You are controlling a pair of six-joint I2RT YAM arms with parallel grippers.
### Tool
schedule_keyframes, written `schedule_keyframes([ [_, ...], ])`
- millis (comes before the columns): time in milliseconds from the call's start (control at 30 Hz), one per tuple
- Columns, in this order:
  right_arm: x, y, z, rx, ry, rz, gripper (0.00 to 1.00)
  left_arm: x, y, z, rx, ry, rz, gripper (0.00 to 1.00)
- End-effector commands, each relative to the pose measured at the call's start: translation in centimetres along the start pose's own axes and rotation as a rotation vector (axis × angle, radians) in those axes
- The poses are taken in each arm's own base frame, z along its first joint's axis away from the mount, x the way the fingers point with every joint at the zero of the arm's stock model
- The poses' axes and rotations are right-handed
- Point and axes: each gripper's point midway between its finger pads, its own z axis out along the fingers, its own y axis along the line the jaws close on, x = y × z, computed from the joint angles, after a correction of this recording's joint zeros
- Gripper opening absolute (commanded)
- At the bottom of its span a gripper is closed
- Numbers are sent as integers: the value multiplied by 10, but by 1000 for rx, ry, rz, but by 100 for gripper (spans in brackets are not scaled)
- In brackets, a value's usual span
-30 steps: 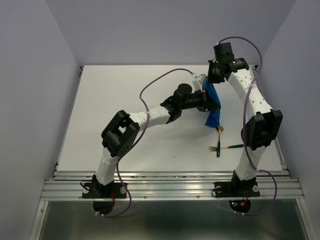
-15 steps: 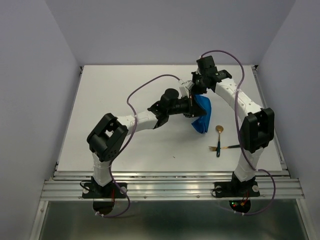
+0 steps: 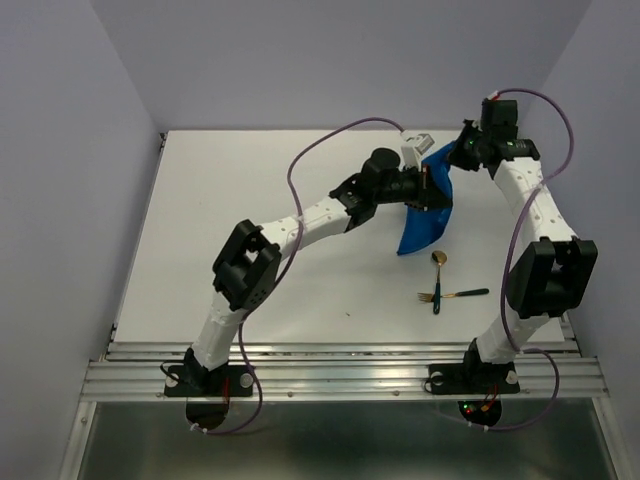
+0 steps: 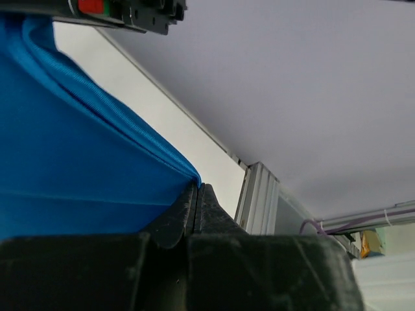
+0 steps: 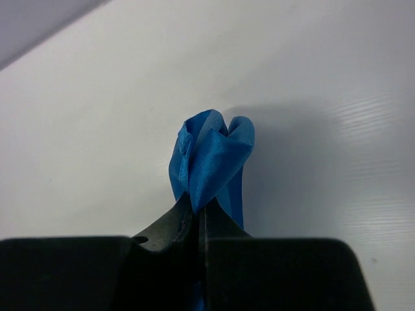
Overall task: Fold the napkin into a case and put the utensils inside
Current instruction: Turn over the upper triangle folded napkin at the center of the board.
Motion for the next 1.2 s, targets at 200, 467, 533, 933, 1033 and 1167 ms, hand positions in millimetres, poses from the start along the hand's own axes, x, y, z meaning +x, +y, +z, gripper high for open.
schedule_keyframes([
  [200, -77, 9, -50, -16, -149, -111, 1, -23, -88, 30, 315, 30, 16, 0],
  [467, -8, 81, 16, -77, -13, -257, 1, 11, -38, -27, 369, -23, -115, 0],
  [533, 18, 88, 38, -97, 46, -261, 1, 21, -21, -42, 357, -33, -145, 0],
  [933, 115, 143, 97, -245, 209, -235, 1, 64, 46, -118, 180, -77, -225, 0],
  [1033, 104, 144, 91, -229, 162, -191, 1, 51, 45, -112, 160, -74, -171, 0],
  [1167, 54, 126, 65, -194, 42, -126, 1, 40, 49, -95, 74, -18, -126, 0],
])
